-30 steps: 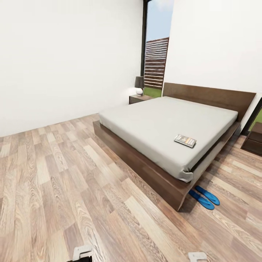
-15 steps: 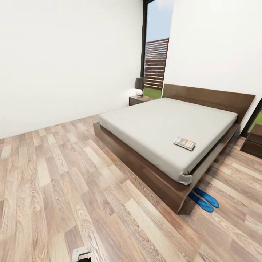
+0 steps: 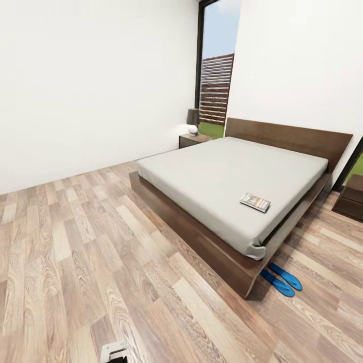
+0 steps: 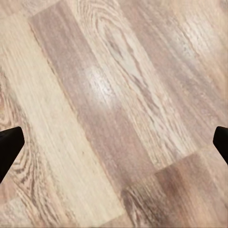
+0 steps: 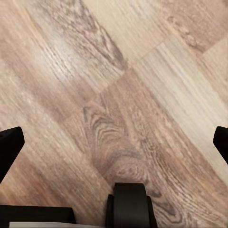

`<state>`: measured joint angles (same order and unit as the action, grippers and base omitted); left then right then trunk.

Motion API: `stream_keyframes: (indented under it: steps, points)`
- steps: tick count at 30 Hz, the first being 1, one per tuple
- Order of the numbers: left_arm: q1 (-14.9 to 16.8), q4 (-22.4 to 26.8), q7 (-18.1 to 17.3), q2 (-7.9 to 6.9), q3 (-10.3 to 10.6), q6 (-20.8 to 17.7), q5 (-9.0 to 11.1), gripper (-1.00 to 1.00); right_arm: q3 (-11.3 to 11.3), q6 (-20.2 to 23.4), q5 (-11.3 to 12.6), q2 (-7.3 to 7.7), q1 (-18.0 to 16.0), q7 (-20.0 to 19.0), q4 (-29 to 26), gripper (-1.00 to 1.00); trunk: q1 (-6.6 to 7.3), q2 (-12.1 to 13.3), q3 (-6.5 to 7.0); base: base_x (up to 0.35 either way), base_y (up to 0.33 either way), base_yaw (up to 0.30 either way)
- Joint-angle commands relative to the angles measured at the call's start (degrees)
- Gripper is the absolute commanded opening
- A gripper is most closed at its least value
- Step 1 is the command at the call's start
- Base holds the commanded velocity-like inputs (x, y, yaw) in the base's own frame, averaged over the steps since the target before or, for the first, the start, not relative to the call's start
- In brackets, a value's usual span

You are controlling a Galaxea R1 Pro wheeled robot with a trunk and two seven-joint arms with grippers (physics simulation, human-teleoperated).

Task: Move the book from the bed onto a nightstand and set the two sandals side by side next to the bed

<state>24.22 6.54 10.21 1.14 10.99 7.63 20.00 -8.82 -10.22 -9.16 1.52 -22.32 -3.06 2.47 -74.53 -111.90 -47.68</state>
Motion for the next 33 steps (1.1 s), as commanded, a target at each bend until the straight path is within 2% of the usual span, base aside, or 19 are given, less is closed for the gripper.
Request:
stream_keyframes:
  steps: [1, 25, 33]
  points:
    - [0.0, 0.0, 0.3, 0.02, 0.5, 0.2, 0.5, 1.00, -0.5, -0.4, -0.5, 0.05, -0.1, -0.1, 0.2, 1.00, 0.23, 0.4, 0.14, 0.000, 0.000, 0.000]
    - [0.0, -0.1, 0.2, 0.30, 0.7, 0.0, 0.3, 1.00, -0.5, -0.4, -0.5, 0.06, -0.1, -0.1, 0.3, 1.00, 5.51, 10.0, 4.45, 0.000, 0.000, 0.000]
    - [0.0, -0.2, 0.2, 1.26, 0.7, 0.1, 0.2, 1.00, -0.5, -0.5, -0.5, -0.03, -0.1, -0.2, 0.3, 1.00, 7.26, 13.2, 5.88, 0.000, 0.000, 0.000]
